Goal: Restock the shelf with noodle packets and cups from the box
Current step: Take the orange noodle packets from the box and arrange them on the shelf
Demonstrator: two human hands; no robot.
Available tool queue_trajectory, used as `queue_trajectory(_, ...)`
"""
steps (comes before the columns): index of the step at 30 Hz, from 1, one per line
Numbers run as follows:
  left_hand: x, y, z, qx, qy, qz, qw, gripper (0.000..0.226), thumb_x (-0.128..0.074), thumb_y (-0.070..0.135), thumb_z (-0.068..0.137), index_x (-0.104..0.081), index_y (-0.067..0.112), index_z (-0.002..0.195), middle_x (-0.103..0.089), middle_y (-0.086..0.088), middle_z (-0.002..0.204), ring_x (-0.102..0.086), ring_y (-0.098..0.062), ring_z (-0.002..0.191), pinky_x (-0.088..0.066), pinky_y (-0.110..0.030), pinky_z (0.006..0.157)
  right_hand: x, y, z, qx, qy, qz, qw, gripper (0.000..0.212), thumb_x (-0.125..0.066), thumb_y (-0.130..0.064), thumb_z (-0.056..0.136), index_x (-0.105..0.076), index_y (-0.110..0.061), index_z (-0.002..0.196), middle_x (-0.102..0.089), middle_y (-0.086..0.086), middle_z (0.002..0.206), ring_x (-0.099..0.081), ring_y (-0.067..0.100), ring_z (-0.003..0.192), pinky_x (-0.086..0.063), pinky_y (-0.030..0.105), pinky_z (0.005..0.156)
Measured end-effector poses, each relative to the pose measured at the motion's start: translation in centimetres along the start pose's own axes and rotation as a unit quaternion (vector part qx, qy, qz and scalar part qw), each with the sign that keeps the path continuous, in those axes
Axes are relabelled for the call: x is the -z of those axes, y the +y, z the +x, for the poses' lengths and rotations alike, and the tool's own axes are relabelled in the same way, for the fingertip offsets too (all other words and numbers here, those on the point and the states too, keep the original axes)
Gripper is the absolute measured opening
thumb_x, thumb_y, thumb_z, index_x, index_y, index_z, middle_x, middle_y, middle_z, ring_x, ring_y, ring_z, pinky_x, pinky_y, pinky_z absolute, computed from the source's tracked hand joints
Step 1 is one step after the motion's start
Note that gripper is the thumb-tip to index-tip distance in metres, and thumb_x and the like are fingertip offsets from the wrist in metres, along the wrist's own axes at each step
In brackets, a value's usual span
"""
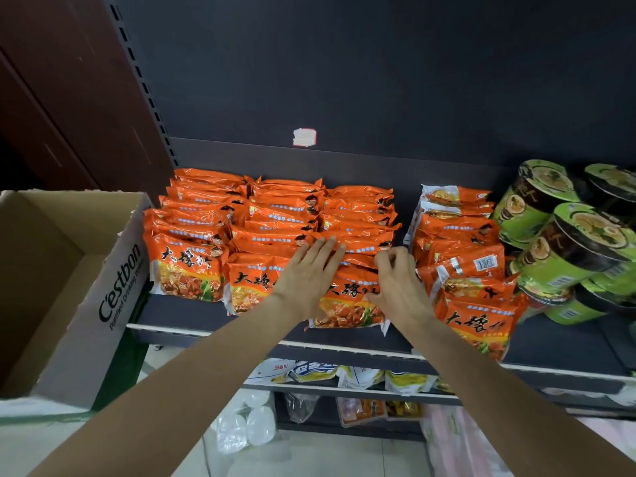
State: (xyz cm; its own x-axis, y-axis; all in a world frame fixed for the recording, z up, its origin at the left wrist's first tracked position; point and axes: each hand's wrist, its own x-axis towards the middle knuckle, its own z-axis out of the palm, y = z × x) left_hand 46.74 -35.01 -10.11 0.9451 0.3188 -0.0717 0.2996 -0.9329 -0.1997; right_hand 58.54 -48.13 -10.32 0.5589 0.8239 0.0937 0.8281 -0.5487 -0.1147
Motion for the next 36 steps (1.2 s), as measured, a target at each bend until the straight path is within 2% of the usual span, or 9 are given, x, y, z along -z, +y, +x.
queue_trajectory(3, -0.4, 0.3, 0.2, 0.013, 0.012, 0.021, 1.0, 0.12, -0.071, 0.045, 0.077, 0.02, 0.009, 0.146, 0.012, -0.017, 0.157, 0.005, -0.031, 0.146, -0.001, -0.042, 0.118, -0.1, 0.3, -0.4, 0.015, -0.012, 0.003, 1.0, 0.084, -0.077, -0.029, 0.076, -0.026, -0.012, 0.141, -0.019, 0.015, 0.142, -0.029, 0.029, 0.13, -0.044, 0.036, 0.101)
queue_trajectory(8, -0.5, 0.1, 0.7, 0.026, 0.02, 0.035, 0.999, 0.118, -0.07, 0.047, 0.078, 0.02, 0.014, 0.147, 0.007, -0.022, 0.156, 0.004, -0.036, 0.145, -0.003, -0.046, 0.117, -0.6, 0.7, -0.5, -0.009, -0.04, -0.064, 0.997, 0.125, -0.078, -0.036, 0.073, 0.022, -0.022, 0.146, 0.015, 0.02, 0.153, -0.01, 0.033, 0.144, -0.034, 0.039, 0.111)
queue_trajectory(11, -0.6, 0.1, 0.7, 0.022, 0.024, 0.033, 0.999, 0.117, -0.07, 0.044, 0.079, 0.02, 0.012, 0.146, 0.0, -0.02, 0.157, -0.002, -0.034, 0.146, -0.006, -0.045, 0.117, -1.0, 0.3, -0.1, -0.023, -0.026, -0.063, 0.997, 0.116, -0.076, -0.027, 0.077, 0.015, -0.017, 0.148, 0.013, 0.02, 0.154, -0.024, 0.031, 0.139, -0.048, 0.033, 0.095)
queue_trajectory(16, -0.7, -0.4, 0.5, 0.013, 0.039, 0.028, 0.999, 0.117, -0.069, 0.048, 0.079, 0.021, 0.012, 0.146, -0.002, -0.017, 0.157, -0.003, -0.032, 0.146, -0.007, -0.045, 0.117, -2.8, -0.1, -0.7, -0.04, 0.022, -0.056, 0.997, 0.105, -0.085, -0.014, 0.064, -0.021, -0.004, 0.147, -0.026, 0.025, 0.144, -0.05, 0.035, 0.121, -0.057, 0.031, 0.073)
queue_trajectory(19, -0.7, -0.3, 0.4, 0.009, 0.017, 0.036, 0.999, 0.128, -0.07, 0.06, 0.071, 0.022, 0.01, 0.145, 0.002, -0.018, 0.157, 0.0, -0.033, 0.146, -0.005, -0.048, 0.117, -2.3, -0.2, -0.3, -0.038, 0.016, -0.075, 0.996, 0.105, -0.084, -0.018, 0.067, -0.018, -0.005, 0.148, -0.024, 0.025, 0.145, -0.047, 0.033, 0.122, -0.053, 0.032, 0.085)
queue_trajectory(22, -0.9, 0.2, 0.3, 0.007, 0.015, 0.03, 0.999, 0.126, -0.067, 0.062, 0.072, 0.02, 0.009, 0.146, 0.001, -0.019, 0.157, 0.001, -0.034, 0.145, -0.002, -0.049, 0.117, -1.2, -0.2, 0.1, -0.026, -0.027, -0.051, 0.998, 0.111, -0.078, -0.033, 0.075, 0.001, -0.013, 0.15, -0.003, 0.02, 0.151, -0.023, 0.033, 0.137, -0.033, 0.039, 0.109)
queue_trajectory(28, 0.4, -0.7, -0.2, -0.014, 0.059, -0.068, 0.996, 0.104, -0.05, 0.068, 0.078, 0.003, 0.014, 0.15, -0.009, -0.012, 0.157, -0.004, -0.027, 0.146, 0.0, -0.043, 0.118, 1.0, 0.3, 0.4, -0.106, -0.047, 0.183, 0.976, 0.12, -0.08, -0.046, 0.068, 0.007, -0.03, 0.149, 0.011, 0.006, 0.154, 0.004, 0.028, 0.144, -0.018, 0.048, 0.116)
queue_trajectory(33, 2.9, -2.1, 1.4, 0.006, 0.123, -0.205, 0.971, 0.06, -0.037, 0.034, 0.096, -0.017, 0.014, 0.149, -0.023, -0.006, 0.155, -0.017, -0.02, 0.144, -0.012, -0.032, 0.117, 1.9, 1.5, 2.6, -0.146, -0.038, 0.313, 0.938, 0.097, -0.065, -0.049, 0.081, -0.004, -0.023, 0.151, -0.016, 0.007, 0.154, -0.016, 0.025, 0.143, -0.022, 0.042, 0.113)
queue_trajectory(36, 3.6, -3.0, 4.1, 0.01, 0.085, -0.196, 0.977, 0.054, -0.029, 0.034, 0.101, -0.016, 0.016, 0.15, -0.018, -0.004, 0.157, -0.013, -0.02, 0.145, -0.011, -0.033, 0.117, 2.1, 2.3, 4.9, -0.152, -0.057, 0.32, 0.933, 0.091, -0.059, -0.057, 0.082, -0.012, -0.02, 0.15, -0.032, 0.006, 0.149, -0.029, 0.025, 0.139, -0.029, 0.042, 0.112)
